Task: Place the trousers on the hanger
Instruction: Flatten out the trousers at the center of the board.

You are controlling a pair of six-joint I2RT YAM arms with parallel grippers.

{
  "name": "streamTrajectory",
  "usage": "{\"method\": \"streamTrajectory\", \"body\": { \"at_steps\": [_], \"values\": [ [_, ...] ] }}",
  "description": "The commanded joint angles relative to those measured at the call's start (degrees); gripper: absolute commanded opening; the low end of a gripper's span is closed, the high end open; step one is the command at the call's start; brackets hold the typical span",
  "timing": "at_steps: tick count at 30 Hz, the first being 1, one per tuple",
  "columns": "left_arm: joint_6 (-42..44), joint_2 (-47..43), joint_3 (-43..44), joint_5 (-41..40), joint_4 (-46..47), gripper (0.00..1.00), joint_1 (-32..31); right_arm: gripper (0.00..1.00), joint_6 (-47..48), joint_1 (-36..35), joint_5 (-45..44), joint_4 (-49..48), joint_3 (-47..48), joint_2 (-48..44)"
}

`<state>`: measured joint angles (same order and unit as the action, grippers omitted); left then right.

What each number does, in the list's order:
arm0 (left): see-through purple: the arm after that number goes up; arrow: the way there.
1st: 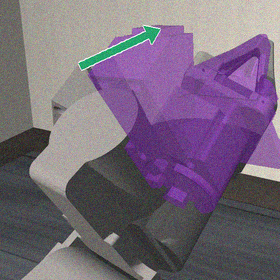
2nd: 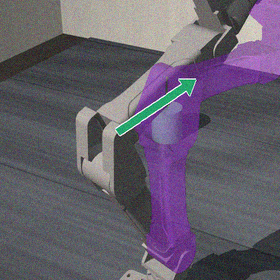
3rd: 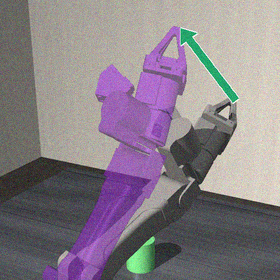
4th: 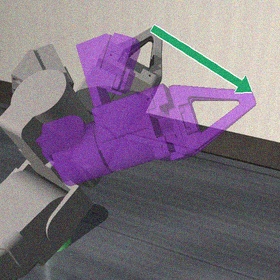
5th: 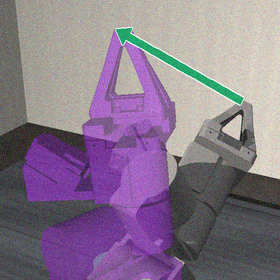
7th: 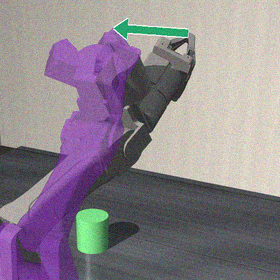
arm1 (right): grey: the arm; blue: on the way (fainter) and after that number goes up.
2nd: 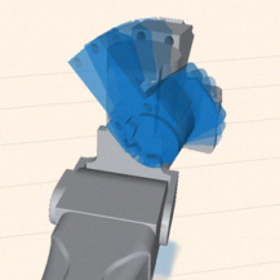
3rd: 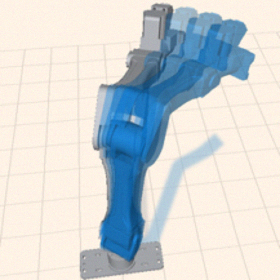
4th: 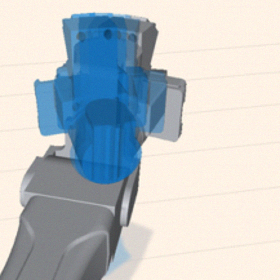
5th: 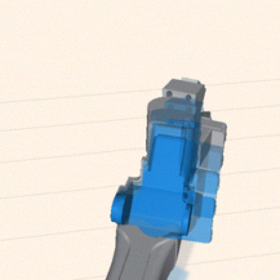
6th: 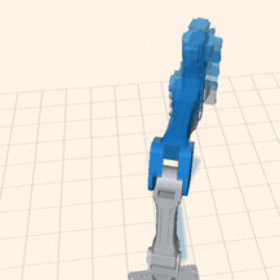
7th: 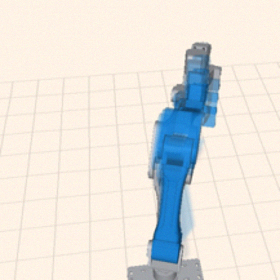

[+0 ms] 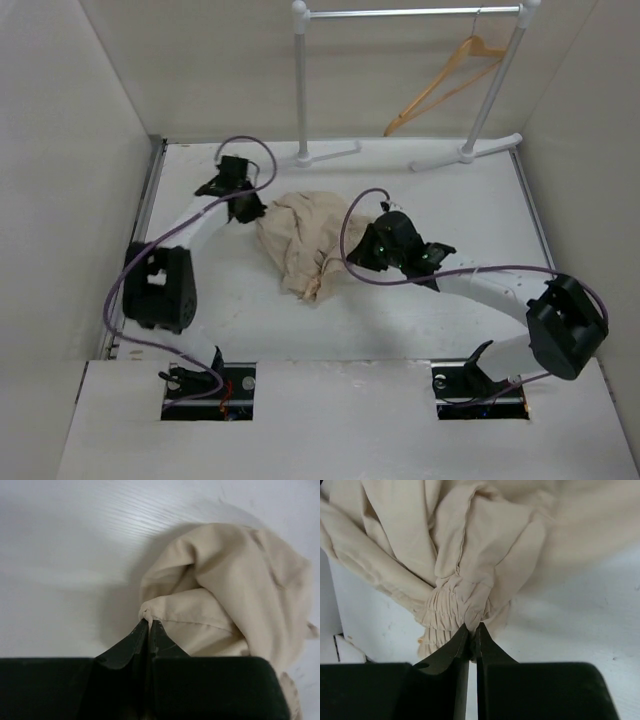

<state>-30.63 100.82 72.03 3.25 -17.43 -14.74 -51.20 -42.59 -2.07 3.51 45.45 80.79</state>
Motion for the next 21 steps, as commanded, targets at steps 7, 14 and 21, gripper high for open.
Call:
{"method": "streamTrajectory", "body": {
  "at_steps": [7,14,21],
  "values": [
    [-8.4,-38.3,-11.9,-8.0,-7.4,0.05,13.8,0.1,13.6,4.5,2.7,21.7,22.2,-17.0],
    [-8.6,-47.8,-19.9,-11.0,-17.5,0.4,13.2,0.08,8.7,20.3,0.1,32.9,10.2,-32.1],
    [-10.3,-46.9,-23.3,-10.6,-15.7,0.5,10.4,0.09,6.7,33.6,-0.4,19.2,-0.2,-21.1]
  ]
}}
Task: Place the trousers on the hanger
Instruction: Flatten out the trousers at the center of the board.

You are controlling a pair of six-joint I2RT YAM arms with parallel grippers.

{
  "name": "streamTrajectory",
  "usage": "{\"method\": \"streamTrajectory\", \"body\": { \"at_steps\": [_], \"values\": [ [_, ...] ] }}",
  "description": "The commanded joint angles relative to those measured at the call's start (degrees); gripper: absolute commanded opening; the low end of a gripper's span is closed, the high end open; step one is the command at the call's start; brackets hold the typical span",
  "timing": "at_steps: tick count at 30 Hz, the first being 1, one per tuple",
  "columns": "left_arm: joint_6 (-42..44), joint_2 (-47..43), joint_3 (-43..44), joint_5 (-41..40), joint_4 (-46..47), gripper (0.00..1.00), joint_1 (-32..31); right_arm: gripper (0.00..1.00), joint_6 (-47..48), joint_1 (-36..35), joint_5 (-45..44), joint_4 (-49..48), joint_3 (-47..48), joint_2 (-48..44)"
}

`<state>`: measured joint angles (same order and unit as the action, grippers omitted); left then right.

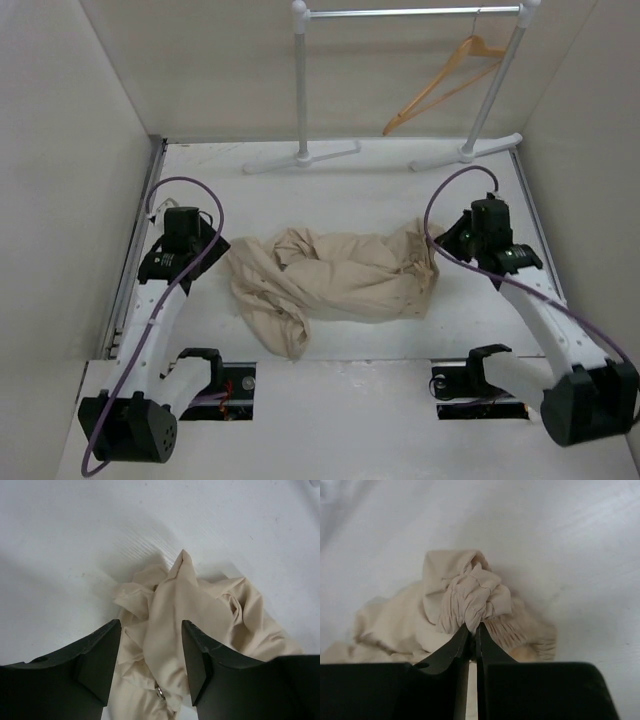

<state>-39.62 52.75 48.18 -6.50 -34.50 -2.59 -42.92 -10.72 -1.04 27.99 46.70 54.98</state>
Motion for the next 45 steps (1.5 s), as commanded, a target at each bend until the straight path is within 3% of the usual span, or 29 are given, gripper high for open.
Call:
{"method": "streamTrajectory", "body": {
  "at_steps": [1,3,6,9,13,17,23,26,28,35,40,42,45],
  "values": [
    [-1.5,2.9,0.7,-0.5,2.5,0.52,-2.4,0.09,-1.5,2.1,-2.6,-6.2,-1.4,6.7],
    [-2.1,7.3,2.0,0.3,3.9,0.53,-4.3,0.16,-1.9,2.8,-6.2,-6.4,-1.0,8.8],
    [-2.4,11.2,4.5,-0.1,4.9,0.53,-8.0,0.45,0.2,1.3,-11.8,-5.2,0.7,7.5],
    [-2.4,10.4,5.4,-2.8,5.1,0.54,-9.6,0.72,2.9,-5.6,-17.6,-2.0,1.9,5.7],
    [-1.6,6.7,4.6,-5.5,4.3,0.56,-7.8,0.79,1.7,-15.3,-22.9,3.9,0.1,2.7],
    [-0.7,5.7,4.0,-4.4,4.9,0.62,-6.6,0.82,-5.8,-19.6,-22.7,8.2,-5.2,-2.9],
    [-1.4,18.0,3.7,7.5,9.8,0.66,-9.8,0.87,-12.0,-20.9,-18.2,13.6,-8.3,-6.5],
    [-2.0,21.2,2.9,6.9,12.4,0.64,-11.0,0.82,-17.5,-21.0,-12.1,16.6,-11.4,-7.1],
    [-2.3,22.0,2.4,6.8,13.8,0.58,-11.1,0.74,-21.5,-21.1,-10.0,17.4,-14.6,-7.7],
    [-5.6,25.0,2.0,6.9,18.8,0.12,-10.2,0.62,-28.8,-19.9,-7.1,13.2,-18.2,-5.4],
    [-7.6,27.7,2.7,5.0,22.1,0.04,-9.1,0.57,-30.4,-20.0,-4.4,7.2,-18.0,2.4],
    [-8.1,30.1,4.5,4.8,23.5,0.03,-7.5,0.43,-30.8,-19.6,-3.7,2.3,-18.3,6.2],
    [-8.1,34.8,11.6,5.1,24.1,0.01,-5.2,0.12,-28.6,-15.9,-5.0,-4.0,-15.3,12.3]
  ]
}}
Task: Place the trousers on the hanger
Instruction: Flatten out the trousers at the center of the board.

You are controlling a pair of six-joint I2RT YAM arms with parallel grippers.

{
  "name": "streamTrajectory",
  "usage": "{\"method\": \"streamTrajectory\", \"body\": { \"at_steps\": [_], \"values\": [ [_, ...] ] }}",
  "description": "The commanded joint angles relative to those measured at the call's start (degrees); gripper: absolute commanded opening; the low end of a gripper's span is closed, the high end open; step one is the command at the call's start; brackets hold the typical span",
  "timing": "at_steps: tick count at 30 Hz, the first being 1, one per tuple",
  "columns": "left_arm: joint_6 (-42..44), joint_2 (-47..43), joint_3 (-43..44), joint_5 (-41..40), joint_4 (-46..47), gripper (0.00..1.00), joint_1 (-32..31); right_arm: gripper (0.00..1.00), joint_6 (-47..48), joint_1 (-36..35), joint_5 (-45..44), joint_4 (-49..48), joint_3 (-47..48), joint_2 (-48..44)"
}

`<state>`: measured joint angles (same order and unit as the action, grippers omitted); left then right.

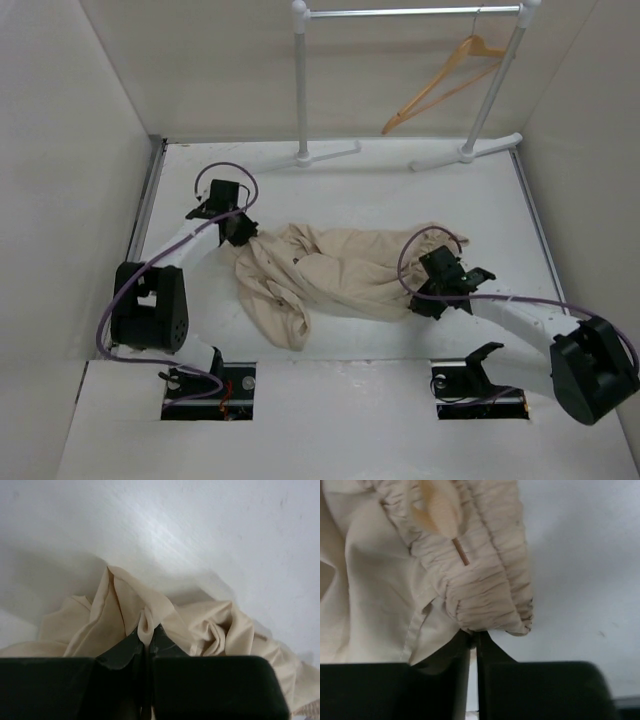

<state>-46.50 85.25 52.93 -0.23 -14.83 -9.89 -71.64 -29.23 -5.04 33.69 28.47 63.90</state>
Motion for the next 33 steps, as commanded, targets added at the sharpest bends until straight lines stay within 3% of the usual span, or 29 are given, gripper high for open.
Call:
{"method": "streamTrajectory", "body": {
  "at_steps": [1,7,10,14,17,19,22,24,28,33],
  "values": [
    [-1.0,4.2,11.3,-1.2,4.0,0.0,2.6,0.08,1.5,4.0,-1.7,-11.3,4.8,4.6],
    [0.8,15.4,45.7,-1.6,-4.7,0.0,3.4,0.03,12.4,8.6,-5.4,-12.3,21.0,6.0],
    [3.1,13.0,52.9,-4.3,-9.0,0.0,2.5,0.03,15.8,10.1,-6.1,-10.3,25.0,3.2],
    [6.8,-2.2,40.3,-12.3,-10.0,0.0,1.7,0.03,17.8,13.2,-5.6,-7.6,24.1,-5.7],
    [6.6,-20.0,20.3,-22.5,-13.1,0.05,1.3,0.03,17.4,16.6,-4.5,-5.7,18.0,-11.8],
    [5.4,-30.6,7.9,-29.3,-17.8,0.15,1.0,0.03,16.9,19.4,-2.6,-5.7,13.5,-13.4],
    [3.3,-41.4,-5.7,-31.2,-25.7,0.48,3.9,0.03,16.1,23.2,2.3,-6.7,9.5,-12.7],
    [3.3,-43.9,-9.4,-28.7,-28.4,0.57,9.0,0.03,16.0,25.1,4.9,-8.1,8.3,-11.4],
    [3.6,-40.1,-8.2,-16.2,-24.8,0.57,18.0,0.03,17.3,25.0,3.6,-8.6,8.3,-10.6],
    [3.4,-31.9,-4.9,-13.8,-20.1,0.57,18.3,0.03,18.5,22.5,2.8,-8.6,7.1,-11.0]
  ]
}}
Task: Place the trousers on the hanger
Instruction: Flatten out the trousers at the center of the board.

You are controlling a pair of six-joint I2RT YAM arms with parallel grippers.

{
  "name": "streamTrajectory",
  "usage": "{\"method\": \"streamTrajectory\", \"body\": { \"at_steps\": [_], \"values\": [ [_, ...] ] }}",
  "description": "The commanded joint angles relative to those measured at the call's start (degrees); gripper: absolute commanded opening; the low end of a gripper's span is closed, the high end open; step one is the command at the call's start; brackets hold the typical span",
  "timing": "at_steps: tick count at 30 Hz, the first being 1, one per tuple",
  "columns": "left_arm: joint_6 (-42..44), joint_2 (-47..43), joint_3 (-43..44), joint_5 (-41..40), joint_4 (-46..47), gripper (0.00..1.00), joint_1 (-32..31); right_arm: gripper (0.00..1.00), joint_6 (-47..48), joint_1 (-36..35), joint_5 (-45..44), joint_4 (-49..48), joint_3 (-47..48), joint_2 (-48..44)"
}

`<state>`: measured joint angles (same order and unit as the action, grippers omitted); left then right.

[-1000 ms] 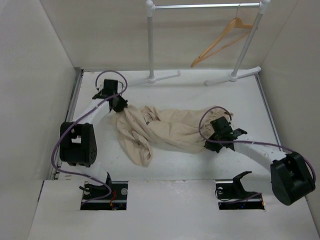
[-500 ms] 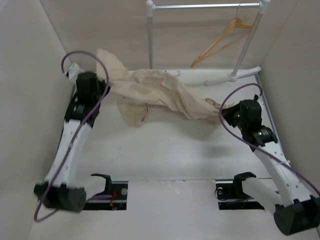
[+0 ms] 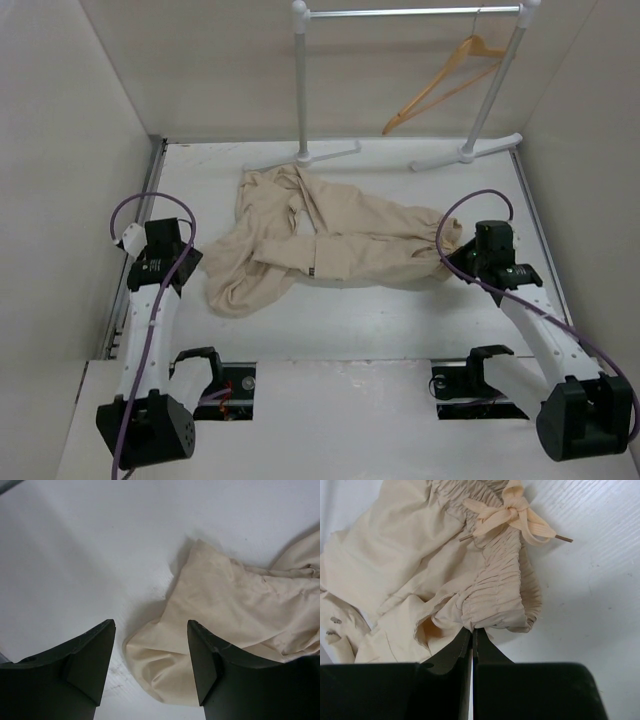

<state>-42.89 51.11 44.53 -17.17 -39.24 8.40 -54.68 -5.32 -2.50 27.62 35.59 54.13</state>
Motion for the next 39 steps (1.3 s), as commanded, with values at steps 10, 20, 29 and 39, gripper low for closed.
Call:
{"method": "streamTrajectory", "body": {
  "at_steps": [10,20,29,39],
  "values": [
    [2.8,21.3,2.6,5.0,15.0,0.56,-6.1,0.04,1.9,-4.8,1.2,-3.9,-4.3,-3.0],
    [2.8,35.7,1.9,5.6,24.6,0.39,-4.0,0.05,1.5,-7.4,1.0,-4.9,-5.2,-2.9],
    [-1.5,25.6,23.2,6.6,15.9,0.0,1.0,0.04,3.0,-4.0,0.5,-4.6,5.4,-0.3],
    [-4.4,18.9,40.4,2.3,-0.6,0.0,15.5,0.03,6.1,3.6,-0.4,5.2,20.0,-9.4]
  ]
}}
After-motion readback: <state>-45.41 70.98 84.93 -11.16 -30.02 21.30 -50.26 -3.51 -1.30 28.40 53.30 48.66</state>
